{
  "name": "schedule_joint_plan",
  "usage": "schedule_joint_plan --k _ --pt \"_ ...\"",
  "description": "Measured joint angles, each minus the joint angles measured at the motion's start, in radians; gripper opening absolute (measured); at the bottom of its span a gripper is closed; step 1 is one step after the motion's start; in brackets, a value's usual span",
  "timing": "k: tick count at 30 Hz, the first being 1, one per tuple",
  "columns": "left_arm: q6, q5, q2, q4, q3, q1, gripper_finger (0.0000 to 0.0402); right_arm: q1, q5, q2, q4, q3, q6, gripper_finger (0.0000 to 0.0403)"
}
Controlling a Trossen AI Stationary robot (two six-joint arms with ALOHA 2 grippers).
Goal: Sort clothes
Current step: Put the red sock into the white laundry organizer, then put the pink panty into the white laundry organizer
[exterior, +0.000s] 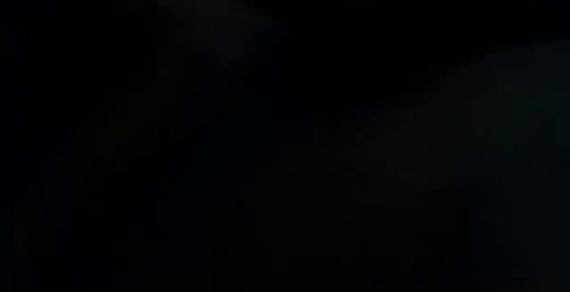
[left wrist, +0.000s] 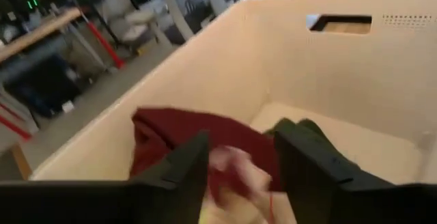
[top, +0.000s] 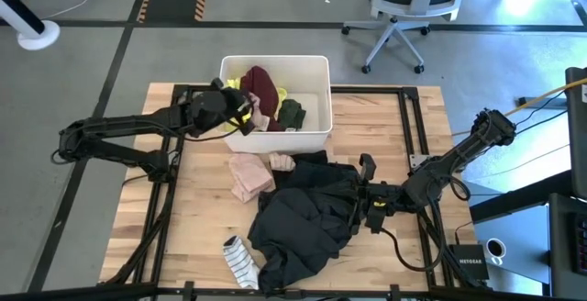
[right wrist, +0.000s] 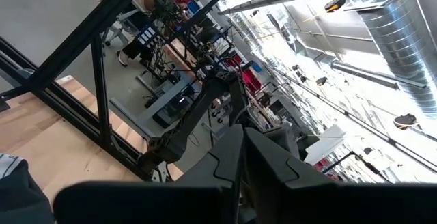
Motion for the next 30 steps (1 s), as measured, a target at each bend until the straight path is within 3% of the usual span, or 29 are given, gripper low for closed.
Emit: schedule_joint_plan --k 5,12,22,30 --pt "-0.114 0.027 -0.017 -0.193 0.043 -0.009 0.0203 0.000 0.000 0.000 -0.001 0.000 0.000 0.0033" --pt "-0.275 0.191 -0.060 -0.521 0.172 -0.076 0.0219 0.000 0.003 0.000 -0.008 0.000 -0.002 0.0033" --pt "-0.400 0.274 -0.129 -0.636 0.225 -0.321 0.0219 0.000 0.003 0.000 -0.007 0.000 -0.002 0.0033" --pt "-0.500 0.293 -0.092 -0.622 0.139 -0.528 0.0219 0.000 0.003 0.000 -0.007 0.000 -0.002 0.0033"
